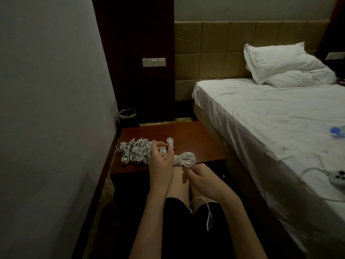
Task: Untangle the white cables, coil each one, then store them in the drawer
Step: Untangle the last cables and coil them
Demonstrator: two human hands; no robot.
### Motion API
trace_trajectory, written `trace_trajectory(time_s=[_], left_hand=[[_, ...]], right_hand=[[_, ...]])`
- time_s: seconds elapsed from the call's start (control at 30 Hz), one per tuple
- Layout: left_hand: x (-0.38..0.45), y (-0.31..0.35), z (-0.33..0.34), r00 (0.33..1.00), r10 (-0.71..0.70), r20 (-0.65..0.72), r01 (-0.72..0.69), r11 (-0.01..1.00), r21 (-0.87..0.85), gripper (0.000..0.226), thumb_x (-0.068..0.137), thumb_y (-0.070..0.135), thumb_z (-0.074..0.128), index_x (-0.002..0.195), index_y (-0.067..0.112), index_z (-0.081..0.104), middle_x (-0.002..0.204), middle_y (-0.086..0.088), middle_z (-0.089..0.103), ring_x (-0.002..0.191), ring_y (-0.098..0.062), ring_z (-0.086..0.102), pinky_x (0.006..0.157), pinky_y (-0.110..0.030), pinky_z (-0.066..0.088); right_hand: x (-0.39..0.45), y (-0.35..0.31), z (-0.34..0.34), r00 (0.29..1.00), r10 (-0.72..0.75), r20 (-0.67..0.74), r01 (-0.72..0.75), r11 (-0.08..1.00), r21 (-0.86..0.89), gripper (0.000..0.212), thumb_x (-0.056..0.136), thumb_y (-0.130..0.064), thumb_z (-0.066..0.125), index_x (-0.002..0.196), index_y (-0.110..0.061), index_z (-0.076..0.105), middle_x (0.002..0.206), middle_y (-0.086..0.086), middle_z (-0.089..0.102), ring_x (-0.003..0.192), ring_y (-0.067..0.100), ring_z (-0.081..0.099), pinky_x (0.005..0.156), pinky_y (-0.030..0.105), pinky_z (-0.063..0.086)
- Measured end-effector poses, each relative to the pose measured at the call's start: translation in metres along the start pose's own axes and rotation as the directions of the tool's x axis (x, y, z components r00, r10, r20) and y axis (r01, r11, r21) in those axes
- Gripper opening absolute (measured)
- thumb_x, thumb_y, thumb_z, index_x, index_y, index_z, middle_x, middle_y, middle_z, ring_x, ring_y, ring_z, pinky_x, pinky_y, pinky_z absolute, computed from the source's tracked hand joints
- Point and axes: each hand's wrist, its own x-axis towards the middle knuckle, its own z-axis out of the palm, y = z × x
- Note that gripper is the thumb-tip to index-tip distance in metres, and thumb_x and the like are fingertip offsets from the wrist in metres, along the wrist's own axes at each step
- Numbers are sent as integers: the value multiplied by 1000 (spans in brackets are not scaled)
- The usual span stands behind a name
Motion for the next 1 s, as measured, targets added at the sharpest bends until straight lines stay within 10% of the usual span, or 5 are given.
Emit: trace_trajectory(time_s=[0.3,0.43,0.57,0.77,1.0], left_hand=[[-4,-13,-2,940,-44,339,-28,978,206,10,97,23,54,106,26,51,88,-4,66,80,-17,65,72,-35,55],[-8,3,-4,772,-148,618,262,960,-97,12,99,19,52,110,18,58,71,-4,61,47,-16,50,43,-23,36],[-7,6,4,896,-167,412,320,884,-340,17,101,12,44,110,14,58,59,2,51,40,-6,34,37,-16,26],[-1,-9,3,999,-33,-16,32,999,-39,6,99,20,50,102,20,55,67,0,51,45,-5,37,46,-21,32],[-3,-14,0,959,66,274,-112,981,158,11,96,21,54,105,28,55,82,6,62,68,-1,60,58,-23,49]], right_hand=[[-15,-20,-21,948,-248,-200,235,968,-87,27,92,-31,60,71,-18,70,56,1,58,50,13,46,51,20,36],[-9,-4,-26,916,-163,-366,262,935,239,18,83,-25,71,73,-10,65,64,6,64,57,20,60,56,23,47],[-1,0,-8,975,-70,-211,122,961,248,30,94,-20,58,68,-7,63,61,5,54,56,12,46,60,29,39],[-7,-13,-5,994,-1,112,17,990,-142,47,99,-39,40,59,-30,63,55,-10,55,57,11,52,71,41,47],[-23,-33,-21,926,-299,-230,290,954,-76,29,92,-34,59,66,-23,68,56,2,60,50,22,48,50,26,37]])
